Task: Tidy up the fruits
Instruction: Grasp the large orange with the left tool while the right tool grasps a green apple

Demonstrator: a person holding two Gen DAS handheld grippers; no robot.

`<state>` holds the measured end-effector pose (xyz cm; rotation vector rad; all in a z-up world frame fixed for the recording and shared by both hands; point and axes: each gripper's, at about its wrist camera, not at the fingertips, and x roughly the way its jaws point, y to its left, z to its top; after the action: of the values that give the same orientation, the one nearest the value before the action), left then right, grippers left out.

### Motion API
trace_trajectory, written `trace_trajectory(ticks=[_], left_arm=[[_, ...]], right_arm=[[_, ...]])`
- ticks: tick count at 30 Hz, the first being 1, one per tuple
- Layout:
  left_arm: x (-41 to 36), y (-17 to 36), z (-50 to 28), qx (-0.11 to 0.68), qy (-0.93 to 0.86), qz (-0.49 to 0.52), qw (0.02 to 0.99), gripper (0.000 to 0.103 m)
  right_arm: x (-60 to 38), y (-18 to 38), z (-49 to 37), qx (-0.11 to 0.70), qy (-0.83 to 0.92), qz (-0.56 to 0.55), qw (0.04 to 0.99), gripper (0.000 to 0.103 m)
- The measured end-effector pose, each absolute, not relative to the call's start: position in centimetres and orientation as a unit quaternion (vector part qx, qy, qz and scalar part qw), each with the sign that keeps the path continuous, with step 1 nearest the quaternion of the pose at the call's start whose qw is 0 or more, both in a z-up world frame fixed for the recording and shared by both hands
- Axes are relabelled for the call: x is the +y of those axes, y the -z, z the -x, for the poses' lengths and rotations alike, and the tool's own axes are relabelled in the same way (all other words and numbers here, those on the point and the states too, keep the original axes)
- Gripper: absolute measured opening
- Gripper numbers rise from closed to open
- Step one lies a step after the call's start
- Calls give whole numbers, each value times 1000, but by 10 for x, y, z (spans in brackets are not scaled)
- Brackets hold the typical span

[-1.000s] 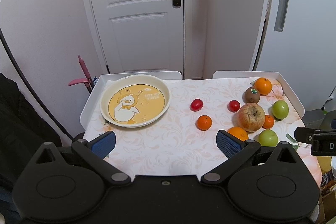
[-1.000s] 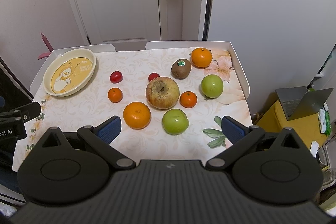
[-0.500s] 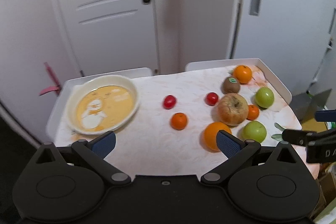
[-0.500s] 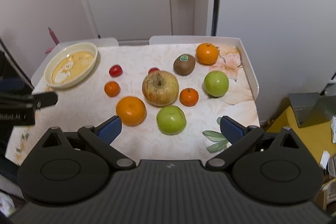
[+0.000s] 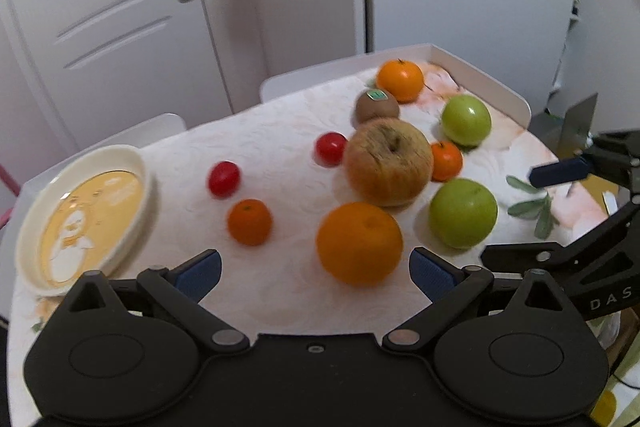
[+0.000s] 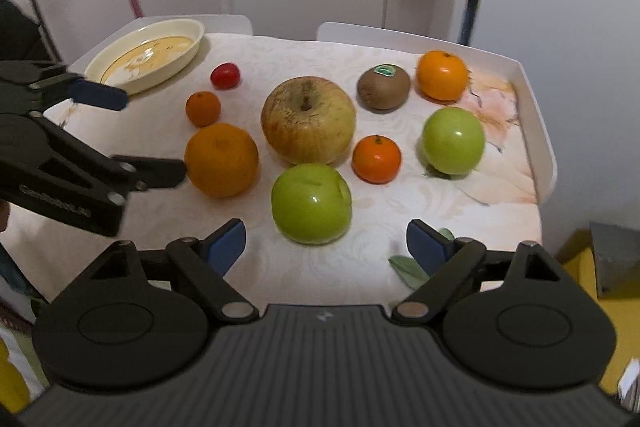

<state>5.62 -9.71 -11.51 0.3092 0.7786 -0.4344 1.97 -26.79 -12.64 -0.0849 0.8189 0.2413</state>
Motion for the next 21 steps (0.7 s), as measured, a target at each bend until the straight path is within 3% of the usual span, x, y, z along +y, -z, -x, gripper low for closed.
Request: trace_trajectory(ticks=[9,14,16,21], left_arm=[[-120,138,-73,384,222,-158,882,89],[-126,142,-82,393,230,-159,876,75],[-127,143,-84,397,240,-155,873,65],[-129,143,-82,397,241,-158,871,64]], right_arm=[[-270,142,-34,391,-156,67,905,92],[-271,147,-42,392,-170,69,901,84],[-272,147,-44,392,-174,67,901,83],[-271,147,-48,389,-183,66,900,81]])
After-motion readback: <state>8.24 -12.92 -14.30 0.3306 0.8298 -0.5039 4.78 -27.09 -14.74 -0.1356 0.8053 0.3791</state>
